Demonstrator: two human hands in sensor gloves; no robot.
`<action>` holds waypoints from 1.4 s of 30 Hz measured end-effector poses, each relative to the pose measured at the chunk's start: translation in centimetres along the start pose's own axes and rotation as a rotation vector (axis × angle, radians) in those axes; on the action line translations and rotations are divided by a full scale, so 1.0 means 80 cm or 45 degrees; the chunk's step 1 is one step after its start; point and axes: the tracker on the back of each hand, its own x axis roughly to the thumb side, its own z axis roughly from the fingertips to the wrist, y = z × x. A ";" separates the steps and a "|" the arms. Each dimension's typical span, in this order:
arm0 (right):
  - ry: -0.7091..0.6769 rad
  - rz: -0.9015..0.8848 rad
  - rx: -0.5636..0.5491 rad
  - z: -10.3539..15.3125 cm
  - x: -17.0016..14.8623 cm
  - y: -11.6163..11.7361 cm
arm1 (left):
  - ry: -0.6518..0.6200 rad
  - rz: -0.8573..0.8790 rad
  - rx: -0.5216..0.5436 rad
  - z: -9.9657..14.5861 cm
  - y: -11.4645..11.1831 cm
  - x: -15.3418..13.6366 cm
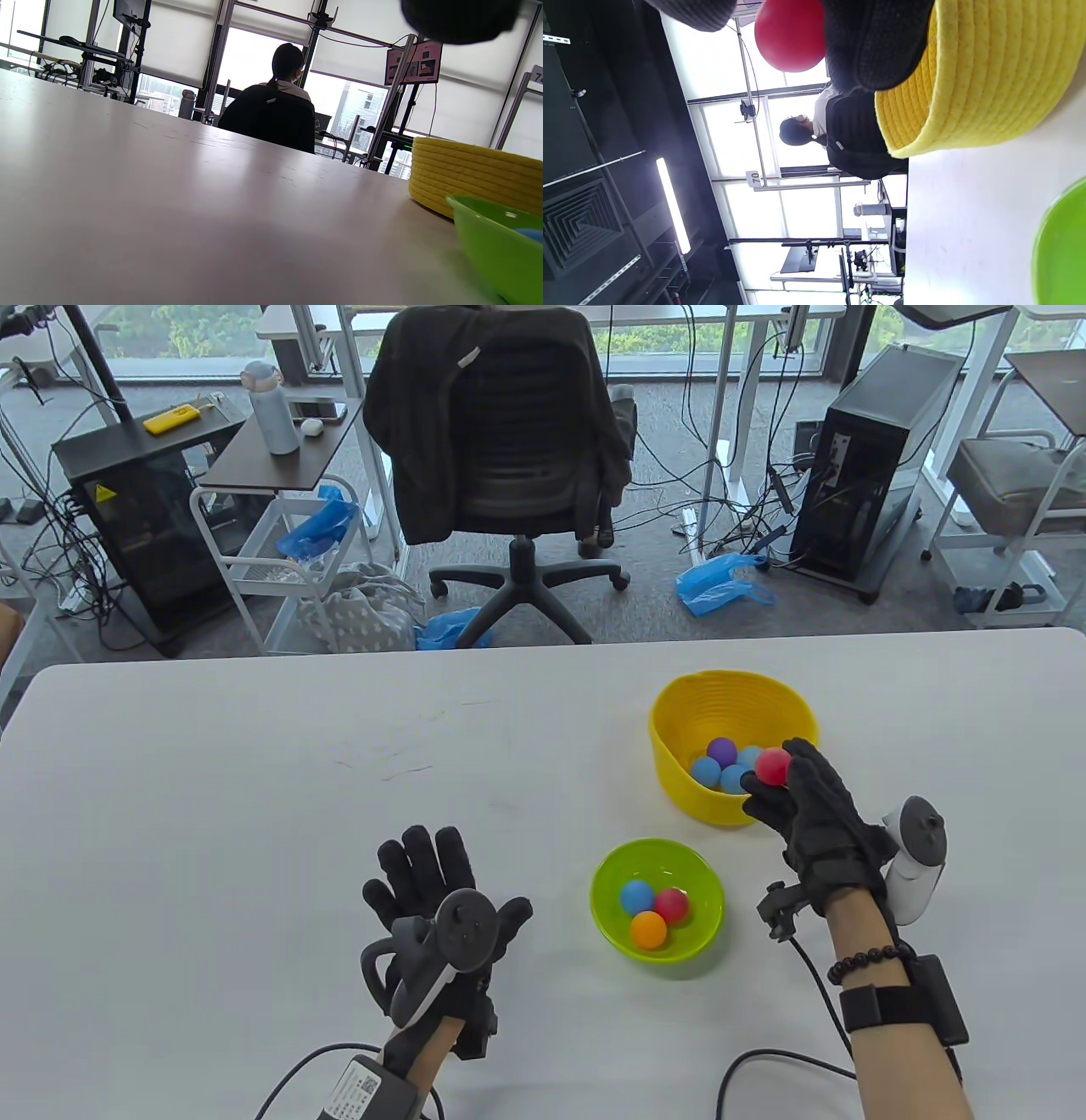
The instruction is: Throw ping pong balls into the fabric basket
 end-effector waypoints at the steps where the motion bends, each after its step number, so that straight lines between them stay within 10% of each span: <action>1: 0.008 -0.042 0.045 -0.002 -0.001 0.001 | 0.000 -0.001 -0.003 0.000 0.000 0.000; 14: -0.041 -0.029 0.117 0.000 0.002 0.008 | 0.001 0.012 -0.012 0.000 -0.001 0.000; 27: -0.389 0.596 -0.137 0.055 0.050 0.027 | -0.024 0.024 -0.026 0.002 -0.003 0.004; 42: -0.521 1.377 0.309 0.091 0.061 0.135 | -0.043 0.050 -0.035 0.002 -0.005 0.005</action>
